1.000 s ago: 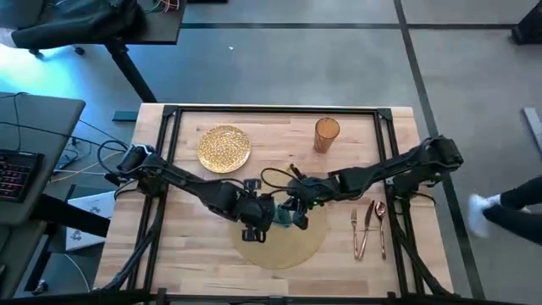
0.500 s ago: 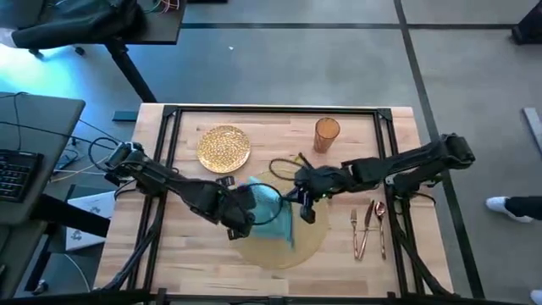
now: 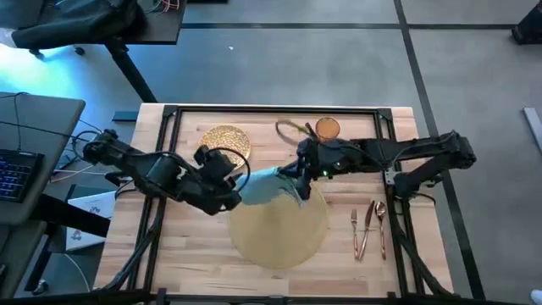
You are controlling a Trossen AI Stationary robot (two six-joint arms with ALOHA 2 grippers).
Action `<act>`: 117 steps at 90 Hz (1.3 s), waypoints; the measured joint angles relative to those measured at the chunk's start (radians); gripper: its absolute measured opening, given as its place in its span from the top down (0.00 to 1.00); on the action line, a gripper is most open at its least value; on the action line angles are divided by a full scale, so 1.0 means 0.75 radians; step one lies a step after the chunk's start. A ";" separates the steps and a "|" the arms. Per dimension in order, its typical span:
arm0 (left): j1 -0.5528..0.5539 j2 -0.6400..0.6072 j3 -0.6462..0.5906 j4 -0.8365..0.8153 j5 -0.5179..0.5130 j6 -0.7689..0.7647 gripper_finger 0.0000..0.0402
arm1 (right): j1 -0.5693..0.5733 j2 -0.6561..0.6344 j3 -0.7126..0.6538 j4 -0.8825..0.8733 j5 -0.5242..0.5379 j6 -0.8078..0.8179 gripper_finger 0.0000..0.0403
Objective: Set table place
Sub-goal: Fold the blue napkin
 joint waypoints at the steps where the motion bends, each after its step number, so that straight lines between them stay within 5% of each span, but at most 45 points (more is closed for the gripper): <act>1: 0.001 -0.001 0.000 0.000 0.001 0.000 0.70 | -0.004 0.000 0.000 0.001 0.001 0.022 1.00; 7: 0.001 -0.003 0.000 0.000 0.011 0.000 0.70 | -0.027 0.000 -0.001 0.052 -0.053 0.159 1.00; 21: -0.001 -0.003 0.000 -0.001 0.042 0.001 0.70 | -0.042 0.010 0.001 0.380 -0.432 0.321 1.00; 30: 0.000 -0.003 0.000 -0.013 0.040 0.001 0.70 | -0.024 0.014 0.001 0.395 -0.452 0.367 1.00; 69: 0.000 0.001 -0.001 -0.043 0.035 0.002 0.70 | -0.014 0.023 -0.002 -0.878 -0.007 0.146 0.99; 81: 0.000 0.004 -0.002 -0.043 0.035 0.002 0.70 | 0.008 0.023 -0.002 -1.005 -0.064 0.059 0.91; 104: 0.000 0.004 -0.002 -0.039 0.049 -0.002 0.70 | 0.075 0.023 -0.002 -1.285 -0.226 -0.123 0.60; 117: -0.001 0.004 -0.002 -0.029 0.073 -0.002 0.70 | 0.158 0.014 -0.011 -1.261 -0.292 -0.362 0.50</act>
